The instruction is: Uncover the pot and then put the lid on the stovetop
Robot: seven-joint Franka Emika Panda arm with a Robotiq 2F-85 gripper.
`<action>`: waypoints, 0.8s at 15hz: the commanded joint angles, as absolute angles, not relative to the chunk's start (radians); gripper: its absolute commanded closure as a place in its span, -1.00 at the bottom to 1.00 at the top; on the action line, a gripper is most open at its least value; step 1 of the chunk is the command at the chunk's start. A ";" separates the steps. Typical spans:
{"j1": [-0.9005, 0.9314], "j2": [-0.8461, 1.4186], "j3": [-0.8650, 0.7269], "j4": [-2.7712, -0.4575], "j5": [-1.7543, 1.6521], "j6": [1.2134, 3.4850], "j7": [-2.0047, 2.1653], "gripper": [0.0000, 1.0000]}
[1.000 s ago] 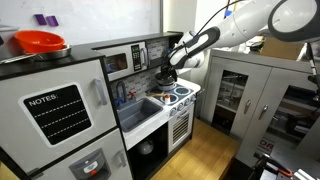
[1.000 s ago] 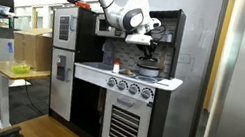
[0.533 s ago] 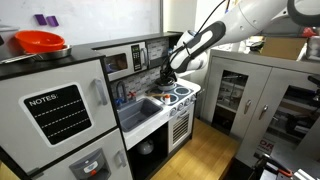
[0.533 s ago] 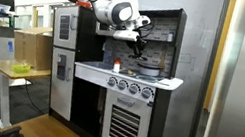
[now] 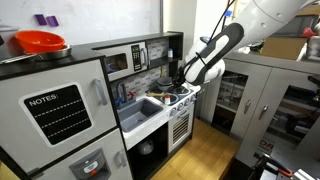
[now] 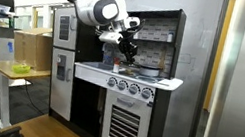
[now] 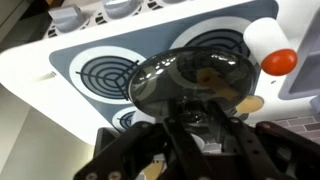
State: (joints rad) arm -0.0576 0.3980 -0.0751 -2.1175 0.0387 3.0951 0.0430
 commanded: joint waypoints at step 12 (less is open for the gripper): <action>-0.086 0.381 -0.153 -2.274 0.049 3.256 0.074 0.83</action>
State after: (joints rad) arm -0.0414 0.3769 -0.1886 -2.2844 0.0430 3.2318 0.0978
